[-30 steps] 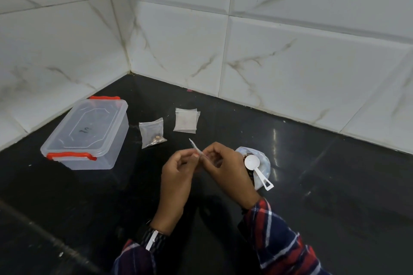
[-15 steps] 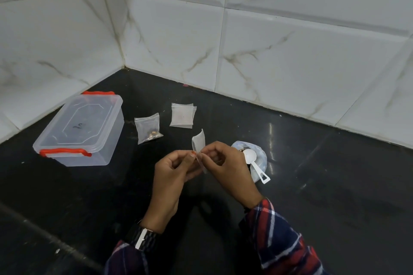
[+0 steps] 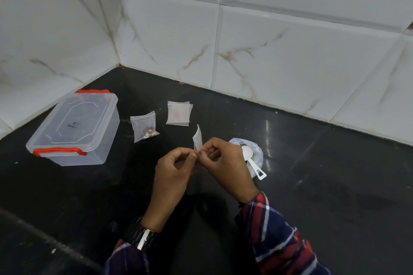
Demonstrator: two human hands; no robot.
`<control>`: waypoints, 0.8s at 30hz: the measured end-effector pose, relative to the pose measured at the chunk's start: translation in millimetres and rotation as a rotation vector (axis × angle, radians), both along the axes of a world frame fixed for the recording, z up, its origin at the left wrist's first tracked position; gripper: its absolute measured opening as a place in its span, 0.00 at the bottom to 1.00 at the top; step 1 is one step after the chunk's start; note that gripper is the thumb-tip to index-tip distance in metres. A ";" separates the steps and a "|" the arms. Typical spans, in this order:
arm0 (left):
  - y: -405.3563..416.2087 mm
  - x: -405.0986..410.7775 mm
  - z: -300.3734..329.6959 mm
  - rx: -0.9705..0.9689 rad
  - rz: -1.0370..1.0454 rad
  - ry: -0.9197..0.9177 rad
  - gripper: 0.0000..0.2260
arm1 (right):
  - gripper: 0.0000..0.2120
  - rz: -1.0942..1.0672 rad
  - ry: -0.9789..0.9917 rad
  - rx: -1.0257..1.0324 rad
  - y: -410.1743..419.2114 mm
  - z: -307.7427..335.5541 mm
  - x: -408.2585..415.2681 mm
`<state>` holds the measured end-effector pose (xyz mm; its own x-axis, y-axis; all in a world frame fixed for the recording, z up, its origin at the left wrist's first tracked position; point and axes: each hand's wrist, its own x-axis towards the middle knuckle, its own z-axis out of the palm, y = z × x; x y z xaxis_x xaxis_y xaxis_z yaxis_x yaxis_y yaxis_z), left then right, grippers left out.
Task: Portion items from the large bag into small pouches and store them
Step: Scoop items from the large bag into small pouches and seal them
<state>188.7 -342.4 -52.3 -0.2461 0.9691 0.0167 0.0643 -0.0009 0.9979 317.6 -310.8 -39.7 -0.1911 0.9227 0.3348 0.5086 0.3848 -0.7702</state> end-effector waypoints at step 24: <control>21.0 -2.6 -18.6 0.378 -0.192 0.806 0.36 | 0.07 0.085 0.002 0.143 5.7 -1.9 12.6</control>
